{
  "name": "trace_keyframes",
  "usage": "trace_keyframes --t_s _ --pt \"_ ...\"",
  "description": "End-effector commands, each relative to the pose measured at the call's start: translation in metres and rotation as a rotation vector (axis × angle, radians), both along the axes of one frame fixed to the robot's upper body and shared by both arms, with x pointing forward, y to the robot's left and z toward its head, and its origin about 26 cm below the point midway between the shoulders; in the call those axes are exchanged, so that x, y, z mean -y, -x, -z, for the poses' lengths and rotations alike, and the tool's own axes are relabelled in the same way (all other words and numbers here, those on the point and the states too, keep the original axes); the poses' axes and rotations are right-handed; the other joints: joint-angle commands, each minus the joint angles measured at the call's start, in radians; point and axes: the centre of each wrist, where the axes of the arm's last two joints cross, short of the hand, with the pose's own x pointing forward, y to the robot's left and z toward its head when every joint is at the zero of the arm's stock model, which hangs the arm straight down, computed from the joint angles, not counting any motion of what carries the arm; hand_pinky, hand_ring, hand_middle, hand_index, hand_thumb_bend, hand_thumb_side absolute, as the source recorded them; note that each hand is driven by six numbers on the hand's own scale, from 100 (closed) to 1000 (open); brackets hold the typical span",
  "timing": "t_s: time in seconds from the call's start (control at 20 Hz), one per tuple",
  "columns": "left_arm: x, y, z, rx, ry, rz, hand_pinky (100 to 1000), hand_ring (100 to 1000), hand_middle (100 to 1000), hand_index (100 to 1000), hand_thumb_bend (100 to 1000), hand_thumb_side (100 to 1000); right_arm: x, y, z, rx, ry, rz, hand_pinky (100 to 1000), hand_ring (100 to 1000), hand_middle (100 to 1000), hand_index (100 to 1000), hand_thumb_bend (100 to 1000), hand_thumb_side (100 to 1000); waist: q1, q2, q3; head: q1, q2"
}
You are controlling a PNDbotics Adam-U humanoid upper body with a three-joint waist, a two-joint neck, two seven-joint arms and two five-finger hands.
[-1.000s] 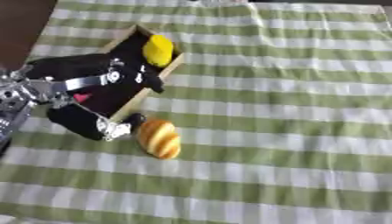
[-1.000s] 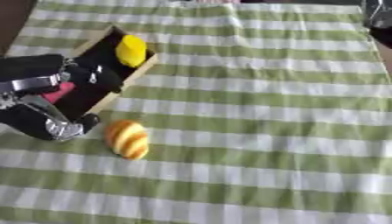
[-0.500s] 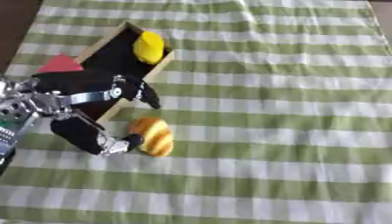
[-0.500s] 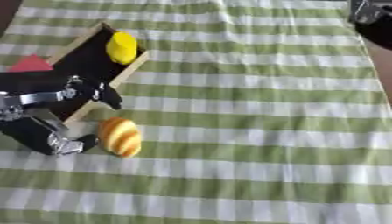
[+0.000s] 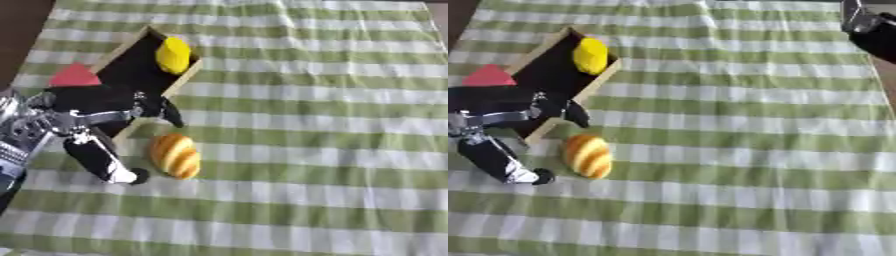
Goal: Pick up objects on the table and place them in the box.
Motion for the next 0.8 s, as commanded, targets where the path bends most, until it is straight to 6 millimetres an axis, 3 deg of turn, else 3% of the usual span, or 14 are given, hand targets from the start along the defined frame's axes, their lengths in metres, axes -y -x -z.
trace_keyframes --t_s 0.05,0.2,0.25,0.35,0.6,0.65,0.8 --pt "0.004 -0.005 -0.004 0.040 -0.012 -0.007 823 870 841 891 469 100 -0.001 0.002 -0.008 0.013 0.019 -0.007 888 914 757 833 100 100 0.003 -0.026 0.001 -0.003 0.001" --pt "0.006 -0.010 0.003 0.020 -0.021 -0.018 820 870 842 890 436 100 -0.001 0.002 -0.007 0.010 0.018 -0.007 888 914 756 832 100 100 0.006 -0.025 0.000 -0.004 0.001" --pt "0.006 -0.012 0.006 -0.001 -0.018 -0.030 813 867 842 889 380 111 -0.001 0.002 -0.007 0.008 0.017 -0.006 888 914 755 831 100 100 0.007 -0.024 0.000 -0.005 0.002" --pt "0.006 -0.017 0.012 -0.047 -0.005 -0.059 809 865 842 887 349 165 -0.002 0.002 -0.006 0.001 0.015 -0.003 888 915 754 830 100 118 0.009 -0.023 0.000 -0.005 0.003" --pt "0.007 -0.020 0.016 -0.086 0.013 -0.071 808 865 843 887 345 171 -0.002 0.002 -0.005 -0.010 0.013 0.000 888 915 753 830 100 128 0.010 -0.022 0.000 -0.005 0.005" --pt "0.007 -0.020 0.016 -0.088 0.012 -0.073 812 867 841 888 366 247 -0.003 0.002 -0.004 -0.014 0.010 -0.002 887 915 752 830 100 176 0.010 -0.022 0.000 -0.008 0.005" --pt "0.002 -0.025 0.028 -0.093 -0.005 -0.094 816 867 839 891 399 231 -0.004 0.001 -0.003 -0.024 0.007 -0.011 887 914 750 828 100 192 0.008 -0.026 -0.001 -0.007 0.008"
